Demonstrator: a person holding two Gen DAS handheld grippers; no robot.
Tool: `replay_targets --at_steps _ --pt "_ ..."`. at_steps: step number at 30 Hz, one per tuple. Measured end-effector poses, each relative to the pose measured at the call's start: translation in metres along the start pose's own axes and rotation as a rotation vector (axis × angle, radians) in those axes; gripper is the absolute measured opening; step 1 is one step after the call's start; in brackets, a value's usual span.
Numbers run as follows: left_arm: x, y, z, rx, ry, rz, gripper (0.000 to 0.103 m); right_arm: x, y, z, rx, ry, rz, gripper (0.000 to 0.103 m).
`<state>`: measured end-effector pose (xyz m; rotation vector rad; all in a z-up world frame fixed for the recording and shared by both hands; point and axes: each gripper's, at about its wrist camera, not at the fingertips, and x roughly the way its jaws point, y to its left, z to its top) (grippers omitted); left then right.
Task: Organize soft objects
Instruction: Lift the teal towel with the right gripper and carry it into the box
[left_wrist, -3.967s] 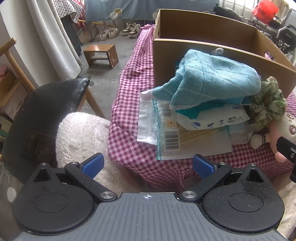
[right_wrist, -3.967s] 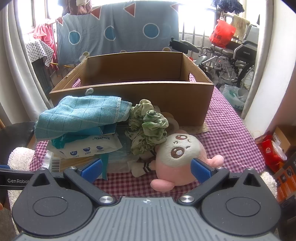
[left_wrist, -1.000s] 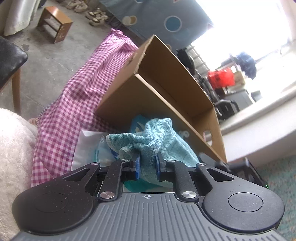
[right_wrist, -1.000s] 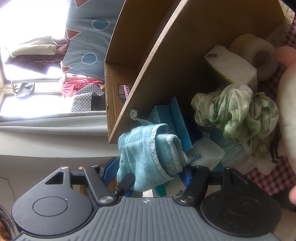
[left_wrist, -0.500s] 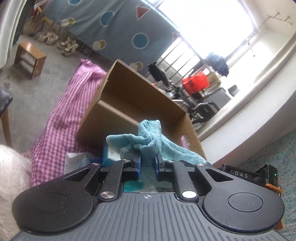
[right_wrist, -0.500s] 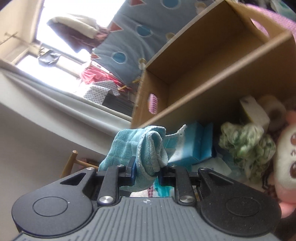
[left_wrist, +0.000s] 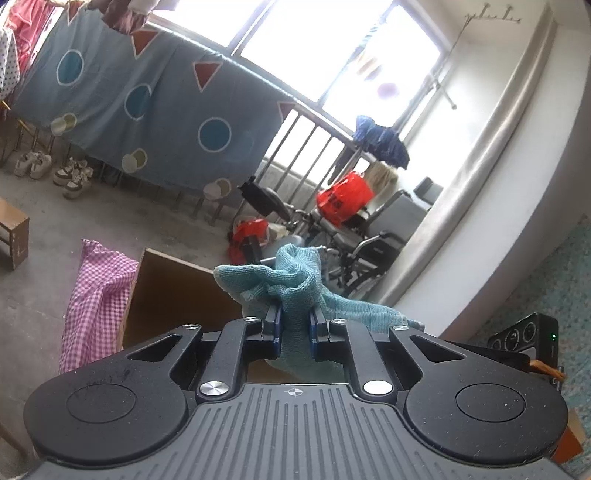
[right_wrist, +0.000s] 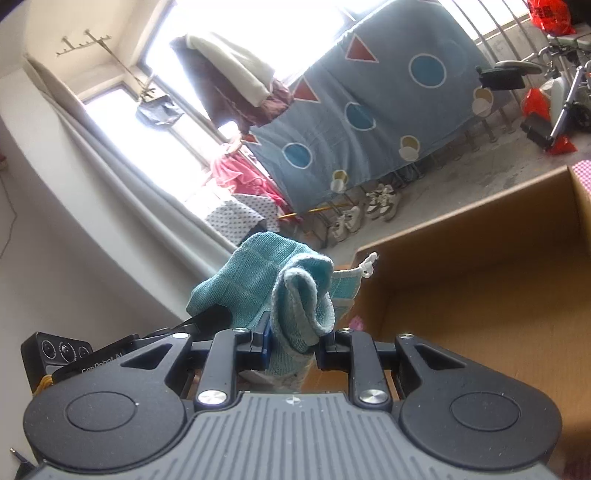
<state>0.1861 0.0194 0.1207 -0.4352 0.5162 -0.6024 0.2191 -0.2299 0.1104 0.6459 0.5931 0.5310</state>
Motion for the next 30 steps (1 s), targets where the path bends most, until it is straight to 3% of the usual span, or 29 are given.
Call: replay_targets --at_steps 6,13,17,25,30 --pt "0.093 0.036 0.013 -0.002 0.097 0.108 0.012 0.078 -0.062 0.047 0.054 0.109 -0.073 0.024" --pt "0.168 0.062 0.006 0.051 0.245 0.261 0.012 0.151 -0.126 0.049 0.093 0.261 -0.147 0.024" --pt "0.182 0.065 -0.003 0.086 0.305 0.341 0.012 0.177 -0.145 0.044 0.104 0.325 -0.156 0.024" --pt "0.186 0.07 -0.004 0.133 0.347 0.487 0.013 0.229 -0.158 0.038 0.099 0.417 -0.149 0.024" --pt "0.188 0.077 -0.004 0.109 0.409 0.533 0.02 0.251 -0.16 0.039 0.076 0.427 -0.147 0.024"
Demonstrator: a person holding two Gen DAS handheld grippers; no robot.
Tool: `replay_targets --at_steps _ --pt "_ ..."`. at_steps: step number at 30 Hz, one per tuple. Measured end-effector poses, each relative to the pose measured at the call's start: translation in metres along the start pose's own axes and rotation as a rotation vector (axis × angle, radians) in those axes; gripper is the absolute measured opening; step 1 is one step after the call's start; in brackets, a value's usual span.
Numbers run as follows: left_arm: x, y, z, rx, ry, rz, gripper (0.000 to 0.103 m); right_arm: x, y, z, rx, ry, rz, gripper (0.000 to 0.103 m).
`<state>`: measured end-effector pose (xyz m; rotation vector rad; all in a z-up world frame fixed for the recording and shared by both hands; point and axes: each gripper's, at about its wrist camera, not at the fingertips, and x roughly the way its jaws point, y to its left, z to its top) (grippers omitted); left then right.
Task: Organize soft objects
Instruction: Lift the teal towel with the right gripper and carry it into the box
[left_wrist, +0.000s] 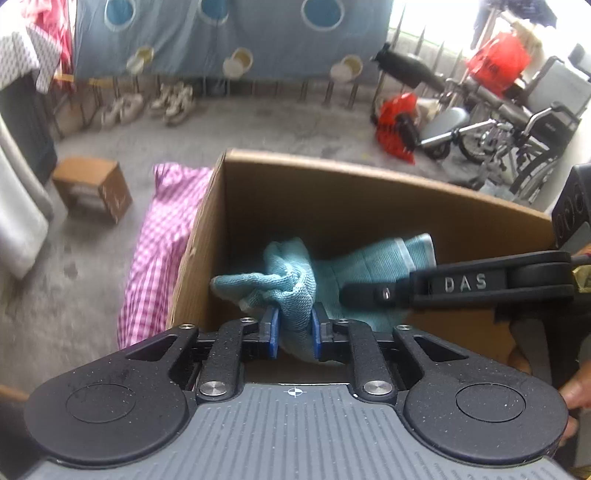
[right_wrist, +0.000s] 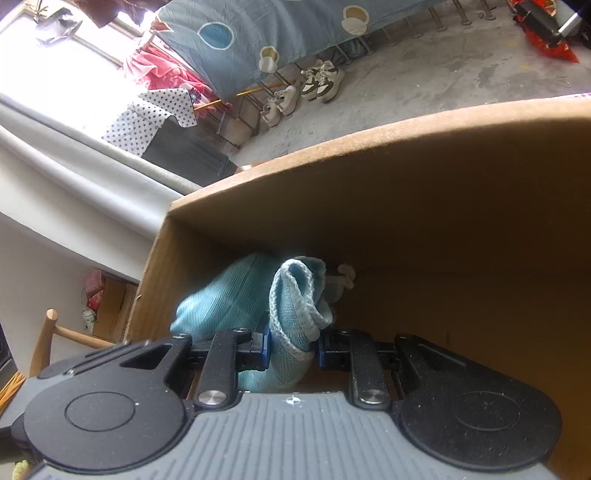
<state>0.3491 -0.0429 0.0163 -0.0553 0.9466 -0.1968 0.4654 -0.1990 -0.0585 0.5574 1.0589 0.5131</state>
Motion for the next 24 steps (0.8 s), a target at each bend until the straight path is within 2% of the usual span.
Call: replay_targets --at_steps 4,7,8,9,10,11,12,13,14,15,20,22,24 --pt "-0.005 0.003 -0.002 0.009 0.033 -0.034 0.032 0.007 -0.006 0.002 -0.011 0.001 -0.023 0.024" --pt "-0.018 0.001 -0.008 0.034 0.011 -0.055 0.048 0.011 -0.008 0.0 -0.014 -0.001 -0.026 0.025" --pt "-0.022 0.001 -0.01 0.041 0.002 -0.056 0.059 0.012 -0.009 -0.001 -0.014 0.0 -0.026 0.026" --pt "-0.026 0.0 -0.013 0.049 -0.009 -0.052 0.063 0.013 -0.01 -0.001 -0.016 0.0 -0.021 0.027" --pt "-0.03 -0.001 -0.017 0.052 -0.022 -0.042 0.064 0.015 -0.009 0.0 -0.025 0.004 -0.019 0.028" --pt "-0.034 -0.001 -0.019 0.057 -0.038 -0.035 0.064 0.015 -0.008 0.0 -0.033 0.009 -0.028 0.033" --pt "-0.036 -0.003 -0.02 0.063 -0.047 -0.03 0.063 0.014 -0.007 0.002 -0.039 0.012 -0.043 0.048" --pt "-0.038 -0.003 -0.021 0.066 -0.046 -0.025 0.064 0.012 -0.004 0.003 -0.048 0.008 -0.052 0.055" --pt "-0.042 -0.002 -0.022 0.065 -0.05 -0.026 0.064 0.008 -0.001 0.004 -0.057 -0.006 -0.057 0.069" --pt "-0.046 -0.002 -0.022 0.06 -0.059 -0.033 0.064 0.003 0.003 0.004 -0.069 -0.026 -0.065 0.075" --pt "-0.07 0.006 -0.026 0.031 -0.126 -0.055 0.074 -0.025 0.014 0.005 -0.078 -0.108 -0.083 0.075" --pt "-0.084 0.008 -0.029 0.018 -0.162 -0.056 0.082 -0.039 0.02 0.002 -0.078 -0.13 -0.091 0.075" --pt "-0.099 0.014 -0.033 -0.003 -0.199 -0.053 0.094 -0.053 0.03 0.001 -0.084 -0.127 -0.115 0.073"
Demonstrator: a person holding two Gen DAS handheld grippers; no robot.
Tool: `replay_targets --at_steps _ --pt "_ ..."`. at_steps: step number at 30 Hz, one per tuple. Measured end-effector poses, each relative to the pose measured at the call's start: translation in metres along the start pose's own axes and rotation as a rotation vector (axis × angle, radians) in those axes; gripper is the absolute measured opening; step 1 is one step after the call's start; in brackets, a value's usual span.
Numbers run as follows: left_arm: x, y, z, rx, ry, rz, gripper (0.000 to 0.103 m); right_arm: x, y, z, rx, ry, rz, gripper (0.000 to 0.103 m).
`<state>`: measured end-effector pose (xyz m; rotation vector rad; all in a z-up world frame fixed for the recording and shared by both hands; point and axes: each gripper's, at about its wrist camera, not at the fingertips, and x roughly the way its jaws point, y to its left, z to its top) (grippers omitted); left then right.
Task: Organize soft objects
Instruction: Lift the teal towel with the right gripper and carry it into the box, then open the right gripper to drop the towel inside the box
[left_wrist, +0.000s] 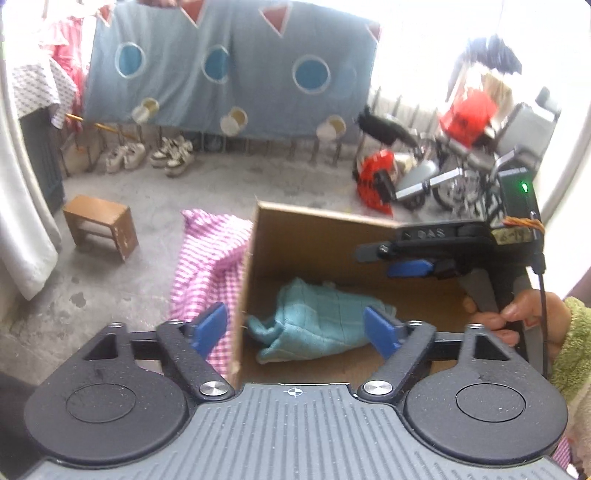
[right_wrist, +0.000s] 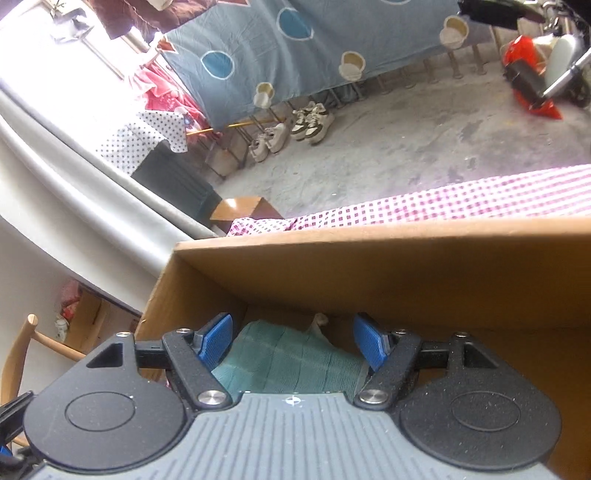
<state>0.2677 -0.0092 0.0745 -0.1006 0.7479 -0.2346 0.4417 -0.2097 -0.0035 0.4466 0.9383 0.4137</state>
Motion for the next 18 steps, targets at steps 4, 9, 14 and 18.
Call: replay_targets --at_steps 4,9,14,18 --pt "-0.024 0.013 -0.009 -0.05 -0.091 0.03 0.097 -0.01 0.024 -0.001 -0.022 0.067 -0.011 0.059" --pt "0.001 0.034 -0.021 -0.14 -0.022 0.058 0.069 0.029 0.047 -0.019 -0.059 0.208 -0.04 0.044" --pt "0.039 0.049 -0.028 -0.229 0.091 0.024 0.066 0.063 0.039 -0.039 0.016 0.283 -0.061 0.034" --pt "0.045 0.049 -0.035 -0.245 0.136 -0.077 0.066 0.061 0.038 -0.043 0.031 0.275 -0.046 0.034"
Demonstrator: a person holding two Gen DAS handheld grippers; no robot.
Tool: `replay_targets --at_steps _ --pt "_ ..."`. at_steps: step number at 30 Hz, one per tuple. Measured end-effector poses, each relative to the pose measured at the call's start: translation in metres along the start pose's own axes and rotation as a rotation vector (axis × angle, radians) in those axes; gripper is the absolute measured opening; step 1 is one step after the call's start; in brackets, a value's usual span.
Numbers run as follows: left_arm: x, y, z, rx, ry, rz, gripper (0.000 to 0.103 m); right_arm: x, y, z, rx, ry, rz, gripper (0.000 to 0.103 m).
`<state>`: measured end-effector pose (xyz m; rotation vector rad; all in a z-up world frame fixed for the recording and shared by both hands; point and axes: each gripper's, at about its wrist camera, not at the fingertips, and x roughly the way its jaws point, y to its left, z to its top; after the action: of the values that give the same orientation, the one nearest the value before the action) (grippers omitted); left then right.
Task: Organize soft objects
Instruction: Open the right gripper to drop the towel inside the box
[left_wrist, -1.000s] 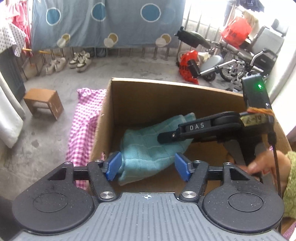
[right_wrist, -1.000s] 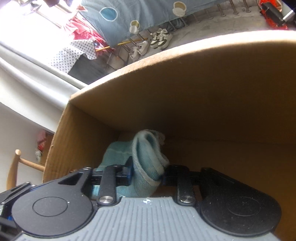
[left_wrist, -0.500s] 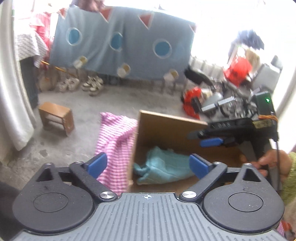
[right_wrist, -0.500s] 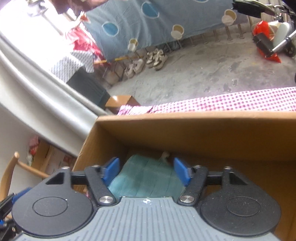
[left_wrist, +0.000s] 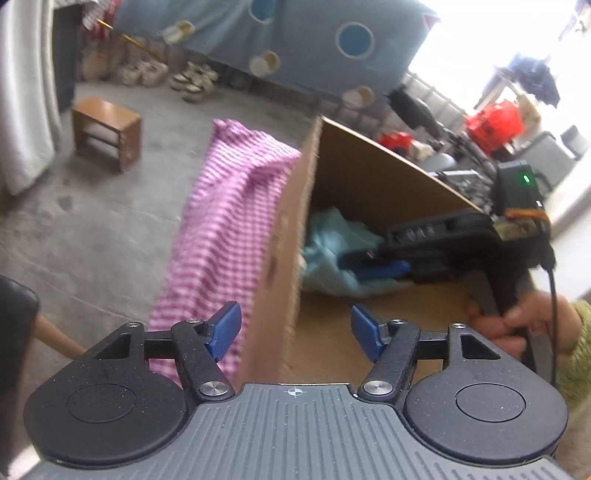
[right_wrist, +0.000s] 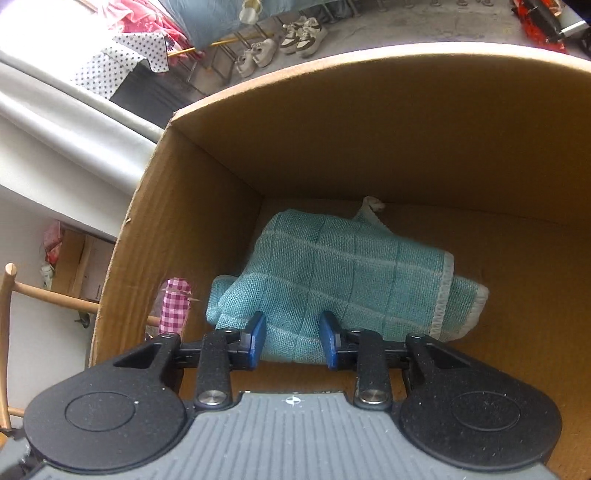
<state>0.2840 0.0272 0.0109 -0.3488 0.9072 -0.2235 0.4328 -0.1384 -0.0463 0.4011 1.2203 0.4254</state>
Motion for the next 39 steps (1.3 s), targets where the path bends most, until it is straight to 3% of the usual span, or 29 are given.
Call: replay_targets --at_steps 3,9,15,27,33,39 --pt "0.0 -0.002 -0.009 0.006 0.033 -0.046 0.067 -0.003 -0.003 -0.003 0.021 0.006 0.004 0.034" --pt "-0.011 0.0 -0.019 0.035 0.027 -0.053 0.067 -0.015 -0.001 -0.014 0.023 0.034 0.041 0.034" --pt "-0.017 -0.002 -0.03 0.05 0.025 -0.057 0.068 0.01 0.008 -0.009 0.025 0.101 0.007 0.034" --pt "-0.017 -0.006 -0.032 0.084 0.016 -0.043 0.069 0.025 0.02 0.014 -0.034 0.029 0.035 0.035" --pt "-0.019 -0.001 -0.033 0.066 -0.002 -0.078 0.082 -0.008 0.015 0.005 -0.042 0.001 0.043 0.038" --pt "-0.041 -0.002 -0.034 0.069 -0.081 -0.08 0.097 -0.036 -0.002 -0.006 -0.002 0.012 -0.064 0.043"
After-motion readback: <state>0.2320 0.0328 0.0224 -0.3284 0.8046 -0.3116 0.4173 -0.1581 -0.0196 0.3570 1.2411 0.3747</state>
